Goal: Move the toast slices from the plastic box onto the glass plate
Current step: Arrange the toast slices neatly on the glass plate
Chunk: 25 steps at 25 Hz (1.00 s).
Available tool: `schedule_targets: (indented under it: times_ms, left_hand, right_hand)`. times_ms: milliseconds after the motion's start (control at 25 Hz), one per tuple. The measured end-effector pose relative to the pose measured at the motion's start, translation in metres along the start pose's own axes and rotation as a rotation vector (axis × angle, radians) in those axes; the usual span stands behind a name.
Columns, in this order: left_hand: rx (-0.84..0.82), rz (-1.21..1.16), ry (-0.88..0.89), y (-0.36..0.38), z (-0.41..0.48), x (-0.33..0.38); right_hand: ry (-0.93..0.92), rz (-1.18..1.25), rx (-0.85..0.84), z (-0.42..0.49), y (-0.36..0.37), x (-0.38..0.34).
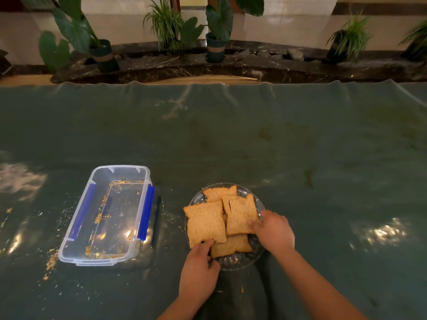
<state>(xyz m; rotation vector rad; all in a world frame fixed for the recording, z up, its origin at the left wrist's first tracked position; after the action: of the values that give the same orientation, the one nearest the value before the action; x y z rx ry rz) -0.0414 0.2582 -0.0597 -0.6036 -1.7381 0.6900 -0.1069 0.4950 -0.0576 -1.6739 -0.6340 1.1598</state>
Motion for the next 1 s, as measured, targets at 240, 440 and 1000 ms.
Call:
schedule_targets:
  times_ms: [240,440,1000]
  left_hand:
    - [0.015,-0.029,-0.026,0.0,0.003,-0.001]
    - [0.354,-0.054,-0.075,-0.047,0.022,-0.003]
    - [0.203,-0.3,-0.258,-0.029,0.059,-0.013]
  right_hand:
    - [0.05,0.074,-0.094,0.004,0.006,0.015]
    - [-0.025,0.051,-0.072,0.002,0.003,0.009]
    - [-0.027,0.067,-0.049,0.001,-0.001,0.004]
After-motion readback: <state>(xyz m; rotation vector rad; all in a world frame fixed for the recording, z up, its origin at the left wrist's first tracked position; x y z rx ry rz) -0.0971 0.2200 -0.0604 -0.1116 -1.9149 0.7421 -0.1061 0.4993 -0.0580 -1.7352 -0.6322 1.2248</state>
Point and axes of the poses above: each hand's wrist, its own z-axis towards the middle knuckle, its own y-axis out of the palm, x = y × z, the point moved 10 cm from there along z, towards the middle knuckle, and after that the axes turned 15 degrees about x, right-handed, at the moved point
